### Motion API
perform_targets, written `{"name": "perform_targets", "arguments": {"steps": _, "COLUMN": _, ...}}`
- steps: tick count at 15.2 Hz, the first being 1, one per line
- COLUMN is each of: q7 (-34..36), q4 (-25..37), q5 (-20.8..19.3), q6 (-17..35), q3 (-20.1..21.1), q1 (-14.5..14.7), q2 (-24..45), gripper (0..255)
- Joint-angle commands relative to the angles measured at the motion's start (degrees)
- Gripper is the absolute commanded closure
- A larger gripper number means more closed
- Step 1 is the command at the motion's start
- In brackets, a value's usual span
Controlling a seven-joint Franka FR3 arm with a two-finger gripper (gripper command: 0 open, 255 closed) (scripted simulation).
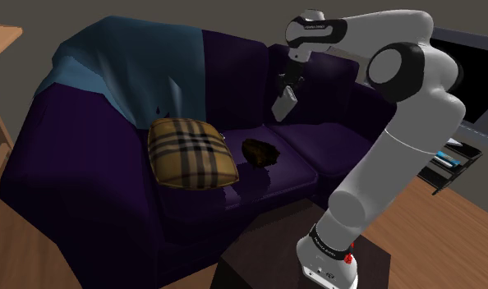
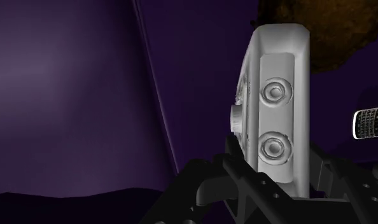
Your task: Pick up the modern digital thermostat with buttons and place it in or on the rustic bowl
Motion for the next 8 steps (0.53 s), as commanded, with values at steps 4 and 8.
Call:
{"name": "perform_targets", "arguments": {"steps": 4, "q7": 7.1, "q4": -7.6, "q5": -2.3, "q6": -0.4, "q3": 3.5, "q1": 2.9, "q2": -8.1, "gripper": 255}}
{"name": "perform_targets", "arguments": {"steps": 8, "q7": 12.4, "q4": -12.2, "q5": -3.0, "q6": -1.4, "q3": 6.8, "q1": 4.8, "q2": -13.6, "gripper": 255}}
